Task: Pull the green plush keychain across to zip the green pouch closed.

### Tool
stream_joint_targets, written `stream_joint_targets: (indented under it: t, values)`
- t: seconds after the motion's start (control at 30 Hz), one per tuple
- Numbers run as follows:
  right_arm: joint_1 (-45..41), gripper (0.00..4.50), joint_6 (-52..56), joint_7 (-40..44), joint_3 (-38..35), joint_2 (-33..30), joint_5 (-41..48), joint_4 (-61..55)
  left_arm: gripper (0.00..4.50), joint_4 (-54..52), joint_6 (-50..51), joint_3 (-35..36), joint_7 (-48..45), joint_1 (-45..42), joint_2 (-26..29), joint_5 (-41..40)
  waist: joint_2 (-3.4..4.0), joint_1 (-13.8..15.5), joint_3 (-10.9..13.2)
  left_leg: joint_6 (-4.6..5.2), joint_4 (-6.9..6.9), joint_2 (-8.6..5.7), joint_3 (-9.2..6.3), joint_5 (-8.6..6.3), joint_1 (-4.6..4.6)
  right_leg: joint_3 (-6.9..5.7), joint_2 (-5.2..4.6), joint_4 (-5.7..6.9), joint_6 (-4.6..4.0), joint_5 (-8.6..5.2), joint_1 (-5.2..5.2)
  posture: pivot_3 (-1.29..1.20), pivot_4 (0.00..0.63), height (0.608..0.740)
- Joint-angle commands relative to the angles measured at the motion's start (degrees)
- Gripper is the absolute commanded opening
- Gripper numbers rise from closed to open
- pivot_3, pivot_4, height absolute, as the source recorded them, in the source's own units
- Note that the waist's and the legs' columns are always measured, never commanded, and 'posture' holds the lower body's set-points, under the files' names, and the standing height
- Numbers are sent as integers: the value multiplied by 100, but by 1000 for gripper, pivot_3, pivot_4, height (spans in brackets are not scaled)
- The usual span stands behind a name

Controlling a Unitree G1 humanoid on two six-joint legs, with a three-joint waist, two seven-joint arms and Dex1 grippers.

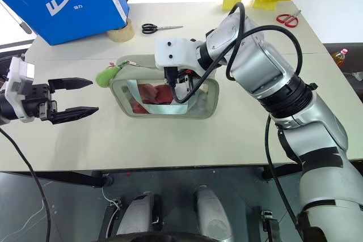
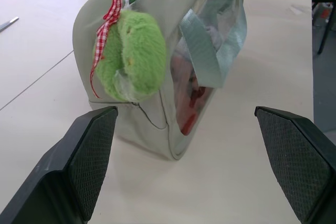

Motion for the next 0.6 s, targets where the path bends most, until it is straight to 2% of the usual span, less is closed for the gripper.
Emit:
stream_joint_targets:
  t: [0.03,0.07,0.17,0.33,0.43,0.6]
  values:
    - [121,30,-23,5,-326,-53,44,-414,4500,-17,-8,-7,-43,-166,62,-32,-1,1,-1,0,0,0,0,0,0,0,0,0,0,0,0,0,150,737]
    - [216,30,-103,21,-302,-57,34,-466,4500,-12,-12,-22,-52,-180,59,-26,-1,0,-1,0,0,0,-2,0,0,-1,1,0,0,0,1,0,150,737]
    - [364,1073,-95,-1,-298,-18,0,-503,4500,-21,-1,-24,-76,-184,60,-31,-1,-9,-1,0,0,0,-1,0,0,-1,1,0,0,0,2,0,150,737]
    - [217,3517,522,176,-1021,-178,560,-570,4500,-48,24,-30,-95,-182,84,-59,-1,-3,0,0,0,1,-2,0,2,-1,3,3,0,0,1,0,150,737]
    - [201,3517,865,478,-1611,-561,1098,-774,4500,-60,29,-9,-113,-166,100,-69,-1,34,0,0,0,-1,-2,0,1,-2,-2,0,0,0,4,0,150,737]
    - [671,3517,921,707,-2118,-1289,1518,-1212,4500,-62,34,-32,-122,-214,73,-92,-1,31,-1,1,0,-2,-2,-1,3,-2,-1,-7,0,0,9,0,150,737]
